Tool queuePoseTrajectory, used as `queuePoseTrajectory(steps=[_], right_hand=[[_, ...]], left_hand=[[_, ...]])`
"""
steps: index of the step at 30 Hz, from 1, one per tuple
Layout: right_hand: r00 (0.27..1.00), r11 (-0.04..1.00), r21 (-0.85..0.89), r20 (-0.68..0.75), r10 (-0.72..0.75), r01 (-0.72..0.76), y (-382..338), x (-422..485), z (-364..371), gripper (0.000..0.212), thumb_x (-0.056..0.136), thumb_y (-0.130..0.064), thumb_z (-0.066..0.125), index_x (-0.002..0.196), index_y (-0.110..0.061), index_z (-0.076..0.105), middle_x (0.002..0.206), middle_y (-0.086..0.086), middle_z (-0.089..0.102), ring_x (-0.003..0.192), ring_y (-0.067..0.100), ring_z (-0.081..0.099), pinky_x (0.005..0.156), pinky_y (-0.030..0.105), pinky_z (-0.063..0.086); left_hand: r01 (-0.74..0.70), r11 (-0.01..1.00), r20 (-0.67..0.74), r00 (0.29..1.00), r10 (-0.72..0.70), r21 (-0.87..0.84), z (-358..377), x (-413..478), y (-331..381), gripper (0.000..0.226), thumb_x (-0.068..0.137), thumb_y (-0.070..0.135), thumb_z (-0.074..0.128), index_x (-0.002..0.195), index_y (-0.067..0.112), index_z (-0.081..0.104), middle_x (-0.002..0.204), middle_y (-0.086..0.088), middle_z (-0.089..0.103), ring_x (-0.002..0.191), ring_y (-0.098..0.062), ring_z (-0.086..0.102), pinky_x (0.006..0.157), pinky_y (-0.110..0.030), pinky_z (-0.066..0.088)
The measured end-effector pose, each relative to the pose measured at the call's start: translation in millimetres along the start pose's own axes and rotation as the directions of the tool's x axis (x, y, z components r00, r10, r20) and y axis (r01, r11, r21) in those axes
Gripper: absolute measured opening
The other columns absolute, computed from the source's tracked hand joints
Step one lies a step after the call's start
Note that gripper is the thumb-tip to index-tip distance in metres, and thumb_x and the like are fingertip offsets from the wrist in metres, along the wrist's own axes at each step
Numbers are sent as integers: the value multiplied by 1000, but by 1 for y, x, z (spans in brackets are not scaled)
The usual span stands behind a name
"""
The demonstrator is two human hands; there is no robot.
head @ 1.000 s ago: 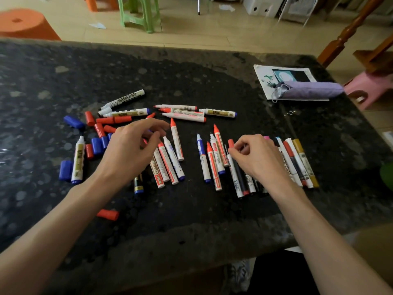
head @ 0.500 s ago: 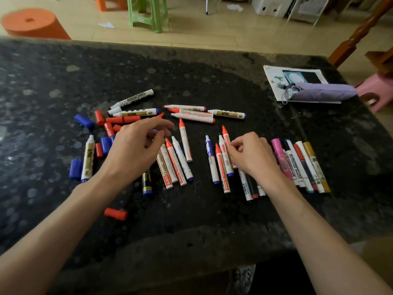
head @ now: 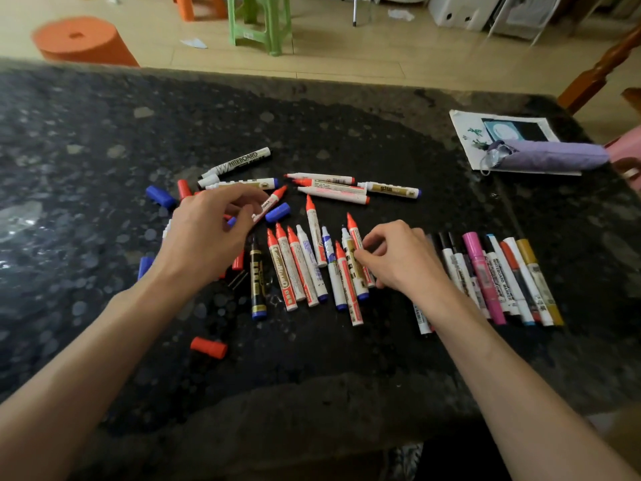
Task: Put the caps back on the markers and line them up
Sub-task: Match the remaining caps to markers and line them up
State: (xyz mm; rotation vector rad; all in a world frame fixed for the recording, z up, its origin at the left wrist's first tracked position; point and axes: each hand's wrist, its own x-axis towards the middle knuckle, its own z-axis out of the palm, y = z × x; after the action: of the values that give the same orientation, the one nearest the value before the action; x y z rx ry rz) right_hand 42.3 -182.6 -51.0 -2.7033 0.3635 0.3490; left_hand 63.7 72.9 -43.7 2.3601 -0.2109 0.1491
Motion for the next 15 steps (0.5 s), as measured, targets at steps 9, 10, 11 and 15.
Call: queuePoseTrajectory(steps=[9, 10, 11, 15], right_hand=[[998, 996, -79, -49, -43, 39, -24, 1, 9, 19, 94, -46, 72, 107, -34, 65, 97, -9, 70, 91, 12, 67, 69, 32, 52], [997, 996, -88, -67, -40, 34, -25, 1, 9, 20, 95, -46, 71, 109, -34, 64, 98, -8, 70, 93, 12, 67, 71, 33, 53], [997, 995, -91, -70, -36, 29, -26, 0, 10, 21, 96, -46, 70, 111, -34, 63, 100, -8, 69, 93, 13, 67, 72, 33, 54], [998, 993, -108, -37, -53, 49, -34, -1, 14, 19, 97, -45, 68, 109, -34, 60, 100, -8, 68, 90, 13, 64, 66, 31, 49]], left_hand=[[111, 992, -27, 994, -110, 55, -31, -7, -38, 36, 94, 7, 56, 112, 33, 73, 87, 23, 71, 85, -10, 71, 84, -37, 57], [118, 991, -35, 993, -116, 59, -34, -8, -41, 36, 93, 7, 57, 112, 32, 74, 86, 24, 70, 85, -9, 71, 85, -38, 58], [124, 990, -41, 992, -122, 60, -36, -10, -45, 35, 93, 7, 57, 111, 32, 74, 86, 25, 70, 85, -9, 71, 87, -40, 58], [132, 988, -40, 991, -129, 75, -48, -15, -56, 31, 92, 11, 57, 106, 33, 73, 91, 16, 76, 88, -9, 71, 90, -43, 57]])
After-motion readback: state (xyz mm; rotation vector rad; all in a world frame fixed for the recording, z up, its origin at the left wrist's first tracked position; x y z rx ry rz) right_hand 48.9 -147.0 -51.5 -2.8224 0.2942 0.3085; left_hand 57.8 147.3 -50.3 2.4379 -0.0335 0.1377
